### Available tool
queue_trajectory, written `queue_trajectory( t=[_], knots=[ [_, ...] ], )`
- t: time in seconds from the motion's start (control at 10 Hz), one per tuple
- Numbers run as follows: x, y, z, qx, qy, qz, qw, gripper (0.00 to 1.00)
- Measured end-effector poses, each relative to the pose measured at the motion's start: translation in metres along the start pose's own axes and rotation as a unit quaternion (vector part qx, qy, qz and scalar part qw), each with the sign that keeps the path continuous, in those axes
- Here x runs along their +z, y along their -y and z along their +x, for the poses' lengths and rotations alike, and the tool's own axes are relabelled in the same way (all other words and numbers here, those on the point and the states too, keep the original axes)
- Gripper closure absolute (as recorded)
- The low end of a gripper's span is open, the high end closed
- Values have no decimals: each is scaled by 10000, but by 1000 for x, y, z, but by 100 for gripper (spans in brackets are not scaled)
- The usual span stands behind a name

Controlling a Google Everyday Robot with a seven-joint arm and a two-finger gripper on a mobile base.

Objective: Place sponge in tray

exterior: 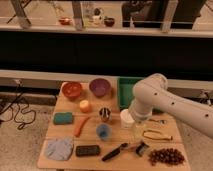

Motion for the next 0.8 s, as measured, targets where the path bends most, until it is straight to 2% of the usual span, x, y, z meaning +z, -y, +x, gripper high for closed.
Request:
queue_trajectory(
  t=[0.5, 0.6, 0.8],
  knots=[
    [0, -1, 1, 1, -1, -6, 10000, 20],
    [5, -5, -2, -101, -14, -52, 9999, 20],
    [15, -13, -23, -382, -14, -95, 9992, 20]
  ],
)
